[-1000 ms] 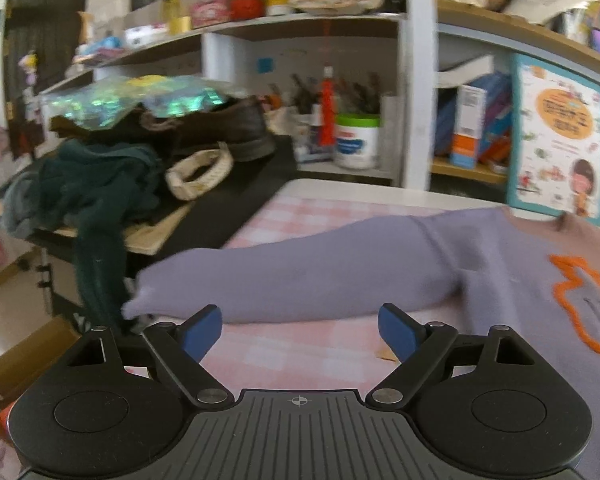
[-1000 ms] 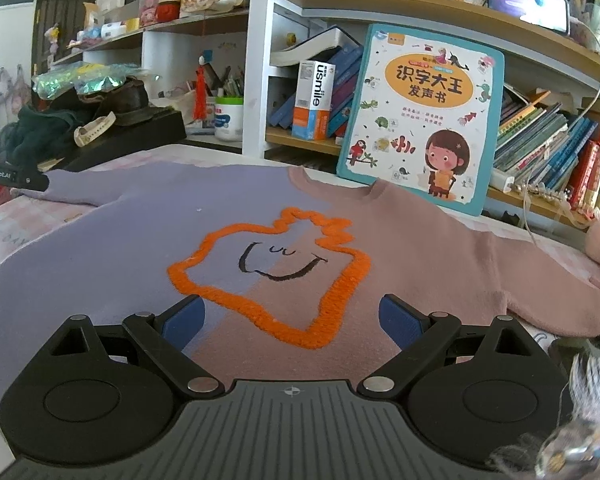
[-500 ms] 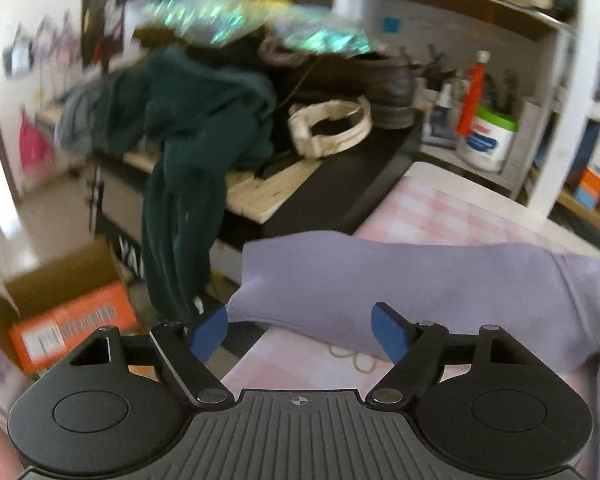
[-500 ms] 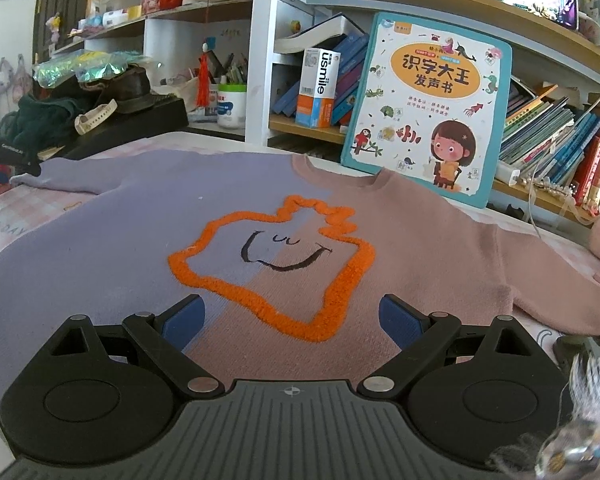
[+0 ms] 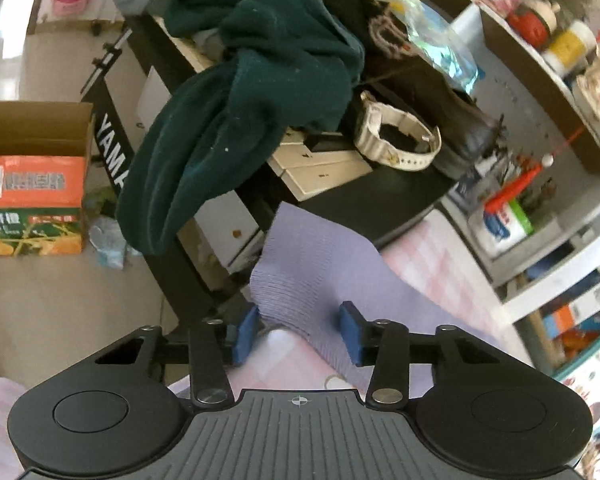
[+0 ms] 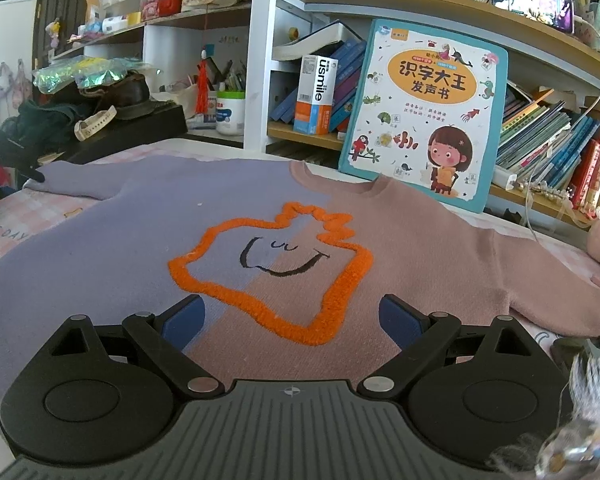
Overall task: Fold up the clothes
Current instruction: 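Move the left gripper to the lavender sleeve cuff and close on it, then lift the lavender sleeve with the left gripper and fold it across the body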
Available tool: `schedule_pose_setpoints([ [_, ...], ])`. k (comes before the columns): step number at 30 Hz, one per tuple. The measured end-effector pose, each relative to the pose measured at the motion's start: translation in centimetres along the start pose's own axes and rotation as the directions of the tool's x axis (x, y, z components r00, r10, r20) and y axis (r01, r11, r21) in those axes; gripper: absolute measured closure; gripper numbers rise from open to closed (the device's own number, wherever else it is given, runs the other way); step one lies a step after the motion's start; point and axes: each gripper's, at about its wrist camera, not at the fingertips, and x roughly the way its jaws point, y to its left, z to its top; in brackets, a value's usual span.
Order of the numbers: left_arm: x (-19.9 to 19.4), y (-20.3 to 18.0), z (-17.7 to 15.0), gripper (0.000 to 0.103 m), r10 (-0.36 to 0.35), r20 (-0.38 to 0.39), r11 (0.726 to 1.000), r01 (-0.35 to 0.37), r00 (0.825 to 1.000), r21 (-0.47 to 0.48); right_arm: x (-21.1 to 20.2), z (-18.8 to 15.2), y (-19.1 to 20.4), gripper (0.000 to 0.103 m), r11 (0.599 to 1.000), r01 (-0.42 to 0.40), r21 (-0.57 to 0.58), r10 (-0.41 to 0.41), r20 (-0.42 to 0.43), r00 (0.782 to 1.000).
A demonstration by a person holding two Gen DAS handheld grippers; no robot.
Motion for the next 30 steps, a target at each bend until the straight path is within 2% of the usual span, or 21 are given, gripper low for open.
schedule_pose_setpoints([
  [2,-0.2,-0.1,0.1,0.083,-0.011,0.020,1.000,0.011,1.000,-0.006,0.0,0.0,0.0,0.009,1.000,0.000,-0.004,0.000,-0.002,1.000],
  [4,-0.6,-0.4,0.2,0.093,-0.011,0.035,1.000,0.011,0.999,-0.002,-0.1,0.0,0.1,0.009,1.000,0.002,-0.012,-0.002,0.002,1.000],
  [10,-3.2,-3.6,0.2,0.096,-0.053,0.118,0.994,0.040,0.992,0.104,-0.4,0.0,0.2,0.009,1.000,0.008,-0.021,-0.008,0.022,1.000],
  [12,-4.3,-5.1,0.4,0.096,-0.087,0.137,0.987,0.066,0.987,0.147,-0.6,0.0,0.0,0.009,1.000,0.011,-0.011,-0.010,0.037,0.999],
  [15,-6.0,-7.4,0.9,0.096,-0.138,0.170,0.975,0.103,0.976,0.198,-1.0,-0.2,-0.6,0.009,1.000,-0.006,0.014,0.006,0.020,1.000],
  [17,-6.9,-9.1,1.1,0.096,-0.185,0.185,0.965,0.143,0.965,0.222,-1.4,-0.4,-1.3,0.009,1.000,0.012,0.024,-0.013,0.004,1.000],
  [21,-8.7,-13.6,0.8,0.096,-0.317,0.182,0.921,0.256,0.931,0.294,-2.4,-0.8,-3.0,0.009,0.998,0.053,0.043,-0.053,-0.004,0.999],
  [26,-9.6,-20.4,-1.5,0.096,-0.470,0.110,0.831,0.397,0.876,0.389,-2.5,-1.8,-5.2,0.009,0.992,0.071,0.103,-0.066,-0.056,0.996],
  [30,-9.2,-25.4,-3.9,0.096,-0.539,0.031,0.765,0.474,0.841,0.437,-2.4,-2.4,-6.1,0.009,0.986,0.047,0.157,-0.035,-0.075,0.997],
])
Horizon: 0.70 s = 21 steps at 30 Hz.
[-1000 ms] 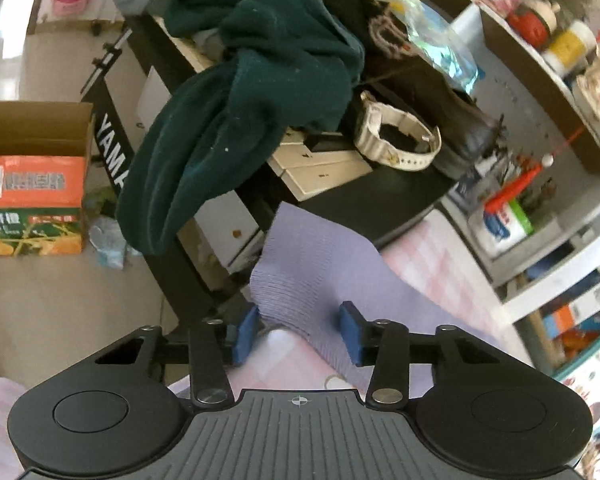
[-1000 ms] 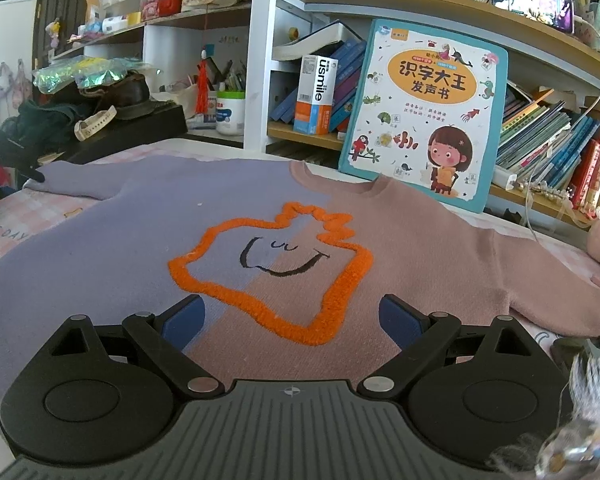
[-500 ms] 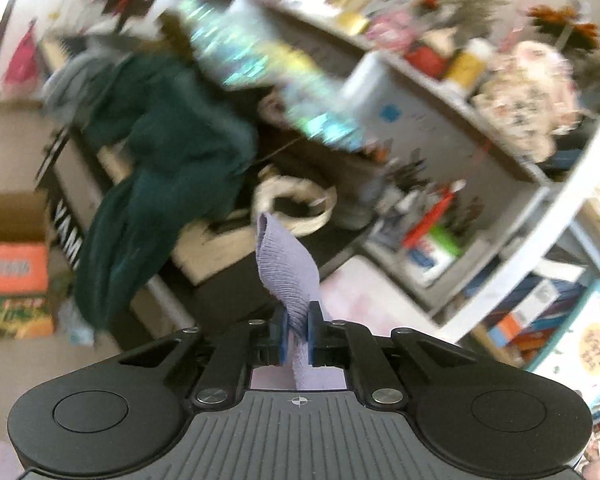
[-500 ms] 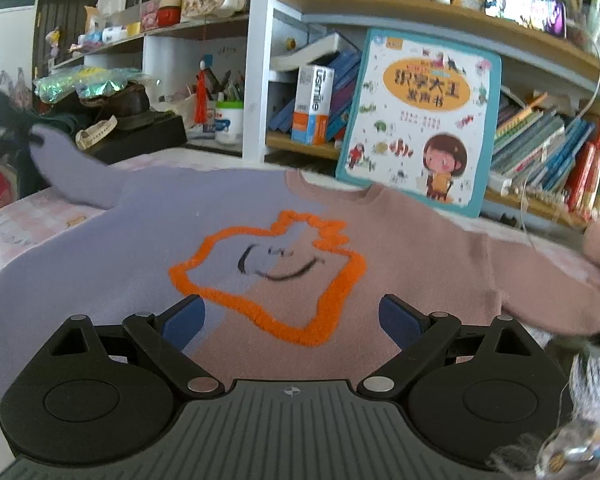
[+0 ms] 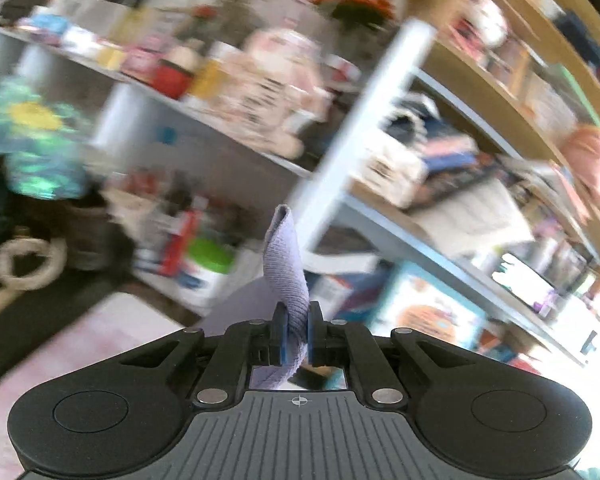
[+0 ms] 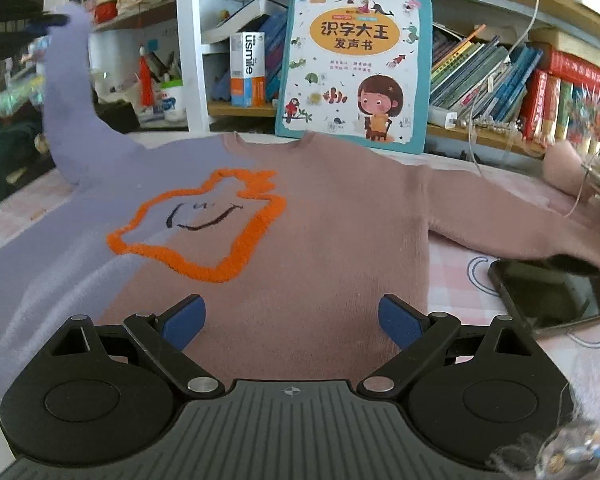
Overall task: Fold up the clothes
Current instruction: 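Lift the lavender sleeve with the left gripper and fold it across the body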
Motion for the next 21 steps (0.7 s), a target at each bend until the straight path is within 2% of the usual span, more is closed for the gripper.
schedule_pose_setpoints([
  [6,4.8,-5.6,-2.1,0.096,-0.088,-0.087,0.995,0.092,0.992,0.041,0.8,0.0,0.1,0.008,1.000,-0.006,-0.001,0.006,-0.053,0.999],
  [8,6.1,-6.8,-3.0,0.096,-0.094,-0.112,0.994,0.100,0.989,0.052,0.9,0.0,0.3,0.005,1.000,-0.005,-0.013,0.004,-0.061,0.998],
  [15,10.7,-10.9,-7.3,0.096,-0.086,-0.194,0.990,0.105,0.977,0.091,0.9,0.0,0.2,0.004,1.000,-0.010,-0.012,0.010,-0.062,0.998],
  [21,13.6,-13.5,-11.8,0.095,-0.073,-0.293,0.984,0.117,0.953,0.135,1.0,0.0,0.2,0.004,1.000,-0.014,-0.007,0.013,-0.061,0.998],
])
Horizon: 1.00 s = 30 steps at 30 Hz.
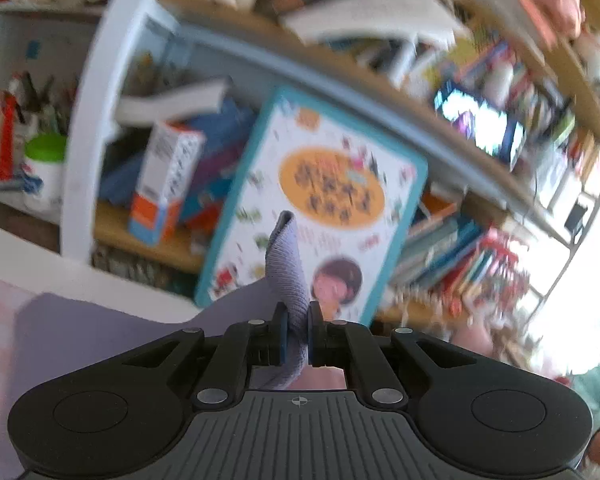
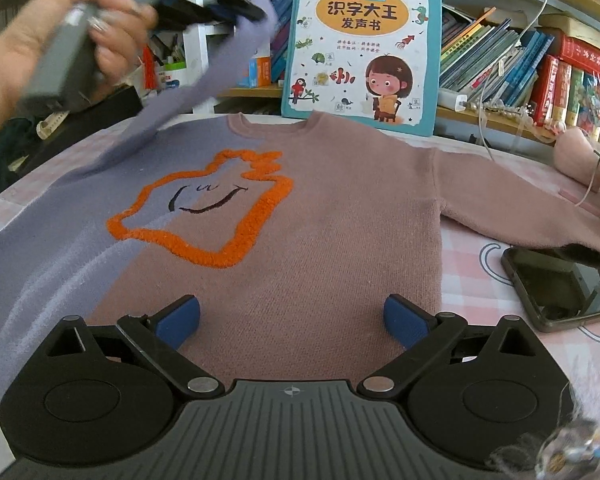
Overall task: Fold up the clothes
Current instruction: 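Lift the lavender sleeve with the left gripper and fold it across the body, then open the left gripper to release the sleeve on the sweater body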
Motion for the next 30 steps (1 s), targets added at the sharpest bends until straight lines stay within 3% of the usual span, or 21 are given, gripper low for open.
schedule_pose_setpoints([
  [7,3.7,-1.8,-3.0,0.093,-0.001,-0.123,0.999,0.006,0.992,0.036,0.1,0.0,0.0,0.004,1.000,0.001,-0.003,-0.001,-0.002,1.000],
  [10,4.2,-2.4,-3.7,0.076,-0.026,-0.161,0.998,0.034,0.987,0.048,0.1,0.0,0.0,0.004,1.000,0.002,-0.005,-0.002,-0.003,1.000],
  [12,3.4,-2.8,-3.8,0.065,-0.071,-0.168,0.994,0.084,0.983,0.067,0.1,0.0,0.0,0.004,1.000,0.002,-0.006,-0.002,-0.003,1.000],
  [15,1.1,-3.2,-3.5,0.063,-0.121,-0.153,0.981,0.141,0.981,0.132,0.1,0.0,0.0,0.004,1.000,0.002,-0.006,-0.002,-0.003,1.000],
  [18,-2.1,-2.5,-3.5,0.063,-0.106,-0.124,0.972,0.129,0.987,0.198,0.1,0.0,0.0,0.004,1.000,0.003,-0.006,-0.003,-0.003,1.000],
  [21,-5.3,-1.0,-3.7,0.063,-0.040,-0.095,0.967,0.063,0.995,0.245,0.1,0.1,0.1,0.004,1.000,0.003,-0.007,-0.003,-0.004,1.000],
  [24,-8.4,1.9,-5.4,0.063,0.081,-0.069,0.959,-0.059,0.994,0.276,0.1,0.1,0.1,0.004,1.000,0.003,-0.008,-0.003,-0.004,1.000],
  [30,-12.1,8.1,-8.7,0.063,0.320,-0.082,0.918,-0.287,0.944,0.273,0.0,0.2,0.0,0.004,1.000,0.004,-0.007,-0.004,-0.002,1.000],
])
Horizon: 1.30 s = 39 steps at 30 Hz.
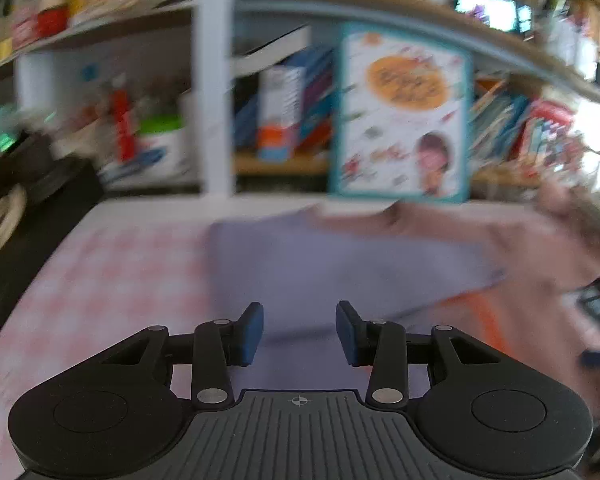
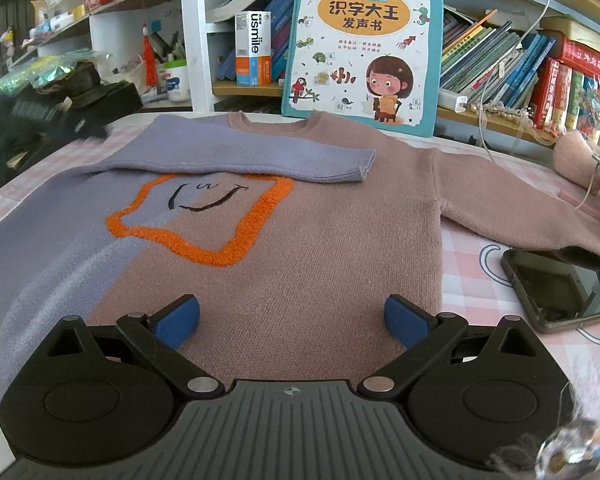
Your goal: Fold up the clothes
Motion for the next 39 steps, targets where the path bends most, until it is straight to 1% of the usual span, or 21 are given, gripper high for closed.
schedule_pose_setpoints([
  [2,0.0,1.4,-0.7,0.063,0.065,-0.010,0.998,-0.065,0.998,-0.001,-0.1,0.0,-0.1,0.004,1.000,0.001,0.004,-0.001,0.005,1.000],
  [3,0.1,1.9,-1.0,0.063,0.085,-0.014,0.996,-0.085,0.996,0.002,-0.2,0.0,-0.2,0.004,1.000,-0.002,0.010,0.001,0.013,1.000],
  [5,0.3,2.5,-1.3,0.063,0.096,-0.028,0.995,-0.096,0.995,0.003,-0.9,0.0,-0.4,0.004,0.999,-0.018,0.029,0.017,0.052,0.999],
  [6,0.5,2.7,-1.4,0.063,0.098,-0.037,0.995,-0.098,0.995,0.002,-1.3,0.0,-0.6,0.004,0.999,-0.022,0.034,0.019,0.075,0.997],
  [8,1.2,3.2,-1.5,0.063,0.084,-0.055,0.996,-0.084,0.995,-0.006,-1.8,-0.1,-0.6,0.005,1.000,0.012,0.007,-0.013,0.084,0.996],
  [9,1.5,3.3,-1.6,0.063,0.074,-0.059,0.997,-0.074,0.996,-0.007,-2.0,-0.2,-0.6,0.006,0.999,0.043,-0.008,-0.042,0.081,0.996],
  [12,2.5,3.6,-1.5,0.063,0.051,-0.069,0.999,-0.052,0.996,-0.011,-2.4,-0.5,-1.3,0.007,0.996,0.092,-0.011,-0.091,0.058,0.994],
  [13,2.9,3.7,-1.5,0.064,0.044,-0.072,0.999,-0.046,0.996,-0.018,-2.6,-0.6,-1.7,0.011,0.995,0.103,-0.004,-0.103,0.049,0.993],
  [14,3.1,4.0,-1.6,0.063,0.039,-0.072,0.999,-0.042,0.997,-0.035,-2.7,-0.7,-2.1,0.018,0.993,0.115,0.004,-0.115,0.040,0.993],
  [15,3.1,4.3,-1.9,0.064,0.032,-0.065,0.998,-0.036,0.997,-0.056,-2.8,-0.8,-2.5,0.021,0.991,0.129,0.015,-0.130,0.028,0.991],
  [17,3.0,5.0,-2.6,0.070,0.017,-0.051,0.996,-0.021,0.999,-0.091,-2.7,-1.0,-3.3,0.040,0.987,0.158,0.039,-0.158,-0.001,0.987],
  [18,3.1,5.1,-2.5,0.073,0.009,-0.048,0.996,-0.013,0.999,-0.092,-2.7,-1.1,-3.7,0.043,0.987,0.146,0.061,-0.146,-0.005,0.989],
  [19,3.1,5.3,-2.5,0.083,0.001,-0.046,0.996,-0.005,0.999,-0.094,-2.7,-1.3,-4.1,0.049,0.987,0.134,0.084,-0.134,-0.008,0.991],
  [20,3.2,5.4,-2.5,0.092,-0.008,-0.043,0.995,0.003,0.999,-0.095,-2.8,-1.4,-4.3,0.060,0.988,0.112,0.106,-0.112,-0.007,0.994],
  [21,3.3,5.5,-2.4,0.096,-0.017,-0.042,0.995,0.012,0.999,-0.098,-2.8,-1.4,-4.4,0.066,0.988,0.089,0.127,-0.090,-0.005,0.996],
  [23,3.6,5.9,-2.2,0.097,-0.033,-0.046,0.994,0.028,0.998,-0.102,-2.5,-1.2,-4.0,0.082,0.989,0.081,0.126,-0.081,-0.003,0.997],
  [24,3.7,6.1,-2.0,0.097,-0.030,-0.042,0.995,0.026,0.999,-0.098,-2.4,-1.0,-3.8,0.086,0.989,0.073,0.127,-0.074,-0.003,0.997],
  [25,3.9,6.4,-1.8,0.097,-0.028,-0.038,0.994,0.024,0.999,-0.106,-2.1,-0.9,-3.6,0.088,0.989,0.065,0.133,-0.065,-0.002,0.998],
  [30,4.7,7.4,-1.4,0.097,-0.008,-0.033,0.992,0.003,0.999,-0.126,-1.0,-0.3,-2.7,0.088,0.989,0.045,0.138,-0.047,0.007,0.999],
  [35,5.5,8.5,-1.0,0.097,-0.008,-0.036,0.991,0.003,0.999,-0.132,0.1,0.5,-2.2,0.089,0.991,0.056,0.122,-0.057,0.008,0.998],
  [39,6.1,8.7,-0.7,0.097,-0.008,-0.037,0.993,0.004,0.999,-0.117,0.5,0.7,-1.9,0.088,0.992,0.065,0.112,-0.066,0.009,0.998],
])
